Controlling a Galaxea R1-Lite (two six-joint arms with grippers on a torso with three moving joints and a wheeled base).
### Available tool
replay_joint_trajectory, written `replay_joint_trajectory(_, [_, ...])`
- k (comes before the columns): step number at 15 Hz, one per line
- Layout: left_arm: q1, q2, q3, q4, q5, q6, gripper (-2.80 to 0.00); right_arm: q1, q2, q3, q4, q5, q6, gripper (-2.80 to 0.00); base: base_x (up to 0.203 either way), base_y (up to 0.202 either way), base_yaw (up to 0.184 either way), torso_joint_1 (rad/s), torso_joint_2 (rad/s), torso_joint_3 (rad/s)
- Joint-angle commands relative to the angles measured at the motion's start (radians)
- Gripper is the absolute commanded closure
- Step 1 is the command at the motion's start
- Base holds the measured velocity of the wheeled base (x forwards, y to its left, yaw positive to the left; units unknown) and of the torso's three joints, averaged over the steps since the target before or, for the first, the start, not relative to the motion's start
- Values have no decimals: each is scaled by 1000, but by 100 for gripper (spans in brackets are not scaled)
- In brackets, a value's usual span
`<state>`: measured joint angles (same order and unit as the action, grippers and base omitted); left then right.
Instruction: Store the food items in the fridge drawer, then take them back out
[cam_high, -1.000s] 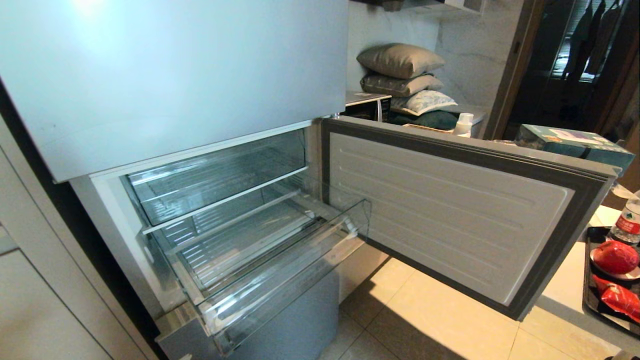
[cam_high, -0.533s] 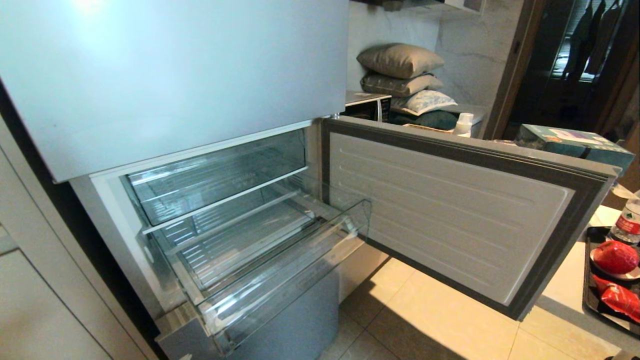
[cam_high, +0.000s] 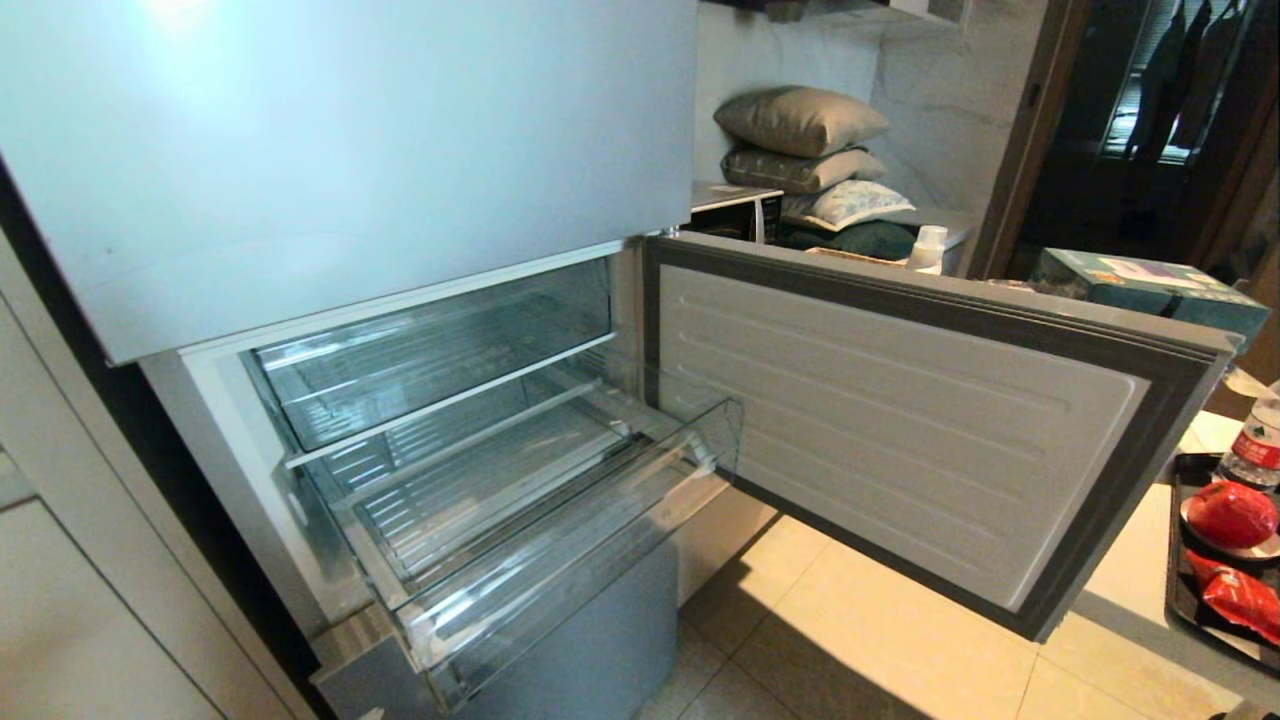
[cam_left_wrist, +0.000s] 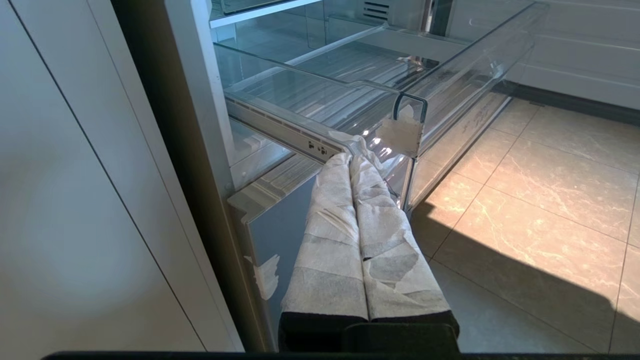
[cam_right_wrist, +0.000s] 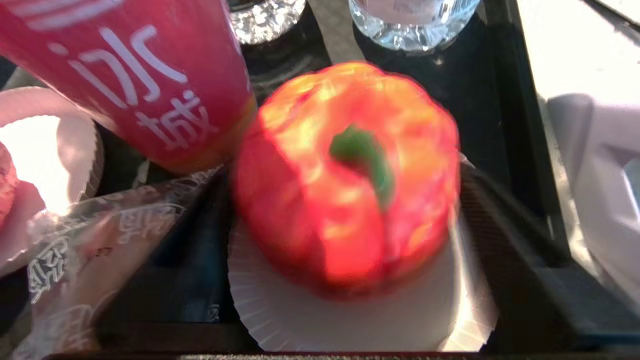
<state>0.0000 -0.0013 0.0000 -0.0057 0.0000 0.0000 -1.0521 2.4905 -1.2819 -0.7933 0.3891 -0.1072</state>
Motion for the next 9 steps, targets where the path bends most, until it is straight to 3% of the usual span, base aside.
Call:
replay_joint_trajectory(1, [0,0,2,0,0,0,0,0,3,-2,-7,0,0,0,0,0,0,0,0,0])
replay_joint_trajectory(9, [0,0,2,0,1,0,0,-11,-40,13,-6,-3,0,0,0,0,0,0,0,0])
